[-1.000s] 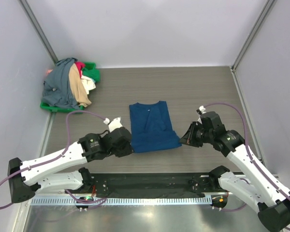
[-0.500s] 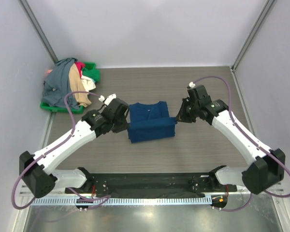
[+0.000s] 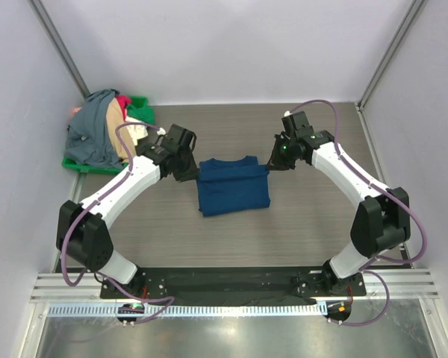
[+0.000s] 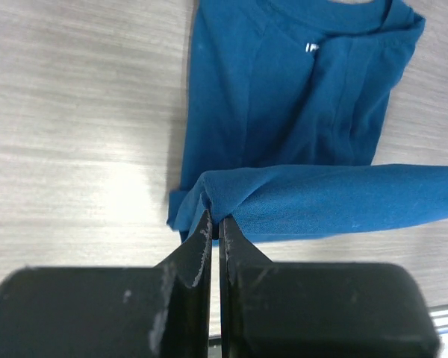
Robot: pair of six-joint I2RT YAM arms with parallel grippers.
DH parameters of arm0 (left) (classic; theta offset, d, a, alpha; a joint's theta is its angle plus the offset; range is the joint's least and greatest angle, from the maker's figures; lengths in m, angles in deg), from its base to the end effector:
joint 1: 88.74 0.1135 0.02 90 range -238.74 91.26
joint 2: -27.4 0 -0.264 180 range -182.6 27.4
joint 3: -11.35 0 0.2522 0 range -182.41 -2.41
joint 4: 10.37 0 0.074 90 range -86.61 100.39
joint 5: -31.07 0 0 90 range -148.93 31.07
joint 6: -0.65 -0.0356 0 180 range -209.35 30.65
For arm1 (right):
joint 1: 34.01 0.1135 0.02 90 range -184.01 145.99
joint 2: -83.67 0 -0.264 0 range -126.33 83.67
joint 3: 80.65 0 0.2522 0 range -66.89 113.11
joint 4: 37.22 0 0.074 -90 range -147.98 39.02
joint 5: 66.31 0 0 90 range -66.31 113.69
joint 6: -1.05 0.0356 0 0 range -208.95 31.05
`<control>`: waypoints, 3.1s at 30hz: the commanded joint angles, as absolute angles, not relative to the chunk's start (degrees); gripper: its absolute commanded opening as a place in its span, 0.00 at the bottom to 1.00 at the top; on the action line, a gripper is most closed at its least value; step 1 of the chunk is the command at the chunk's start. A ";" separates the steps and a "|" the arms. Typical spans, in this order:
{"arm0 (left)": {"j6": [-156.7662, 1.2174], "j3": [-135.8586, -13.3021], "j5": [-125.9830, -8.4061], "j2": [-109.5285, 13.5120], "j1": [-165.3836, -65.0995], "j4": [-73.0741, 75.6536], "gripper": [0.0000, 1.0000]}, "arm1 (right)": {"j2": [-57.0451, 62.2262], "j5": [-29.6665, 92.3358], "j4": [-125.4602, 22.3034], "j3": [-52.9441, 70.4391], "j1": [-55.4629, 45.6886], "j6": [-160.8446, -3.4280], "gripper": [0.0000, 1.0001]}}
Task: Fold and stack the t-shirts
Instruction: Fold the tshirt, then neatly place the folded tshirt to the corner
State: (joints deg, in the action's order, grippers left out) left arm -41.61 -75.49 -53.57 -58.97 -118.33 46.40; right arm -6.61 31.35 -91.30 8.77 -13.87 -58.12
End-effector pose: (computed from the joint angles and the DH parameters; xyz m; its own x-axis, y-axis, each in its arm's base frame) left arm 0.2766 -0.1532 0.2880 -0.8170 -0.3834 -0.4306 -0.2351 0.9035 -0.3584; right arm 0.3140 0.1202 0.2843 -0.8716 0.2213 -0.4373 0.0391 0.9208 0.3881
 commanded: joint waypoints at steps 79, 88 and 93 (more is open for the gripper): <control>-58.15 -57.45 -48.91 -24.39 -103.77 50.51 0.81 | -40.79 29.16 -92.80 34.17 -21.61 -75.24 0.01; -58.86 -54.97 -48.83 -19.53 -103.68 52.34 0.81 | -43.23 15.46 -98.09 45.68 -31.71 -79.45 0.01; -58.50 -52.86 -51.98 -19.36 -104.21 49.71 0.81 | -46.40 10.78 -98.62 53.42 -35.94 -83.23 0.01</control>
State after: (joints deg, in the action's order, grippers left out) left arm -57.43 -53.17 -50.29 -19.76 -103.90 51.80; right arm -45.38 16.80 -97.68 48.31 -34.75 -79.37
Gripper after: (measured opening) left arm 0.814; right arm 0.146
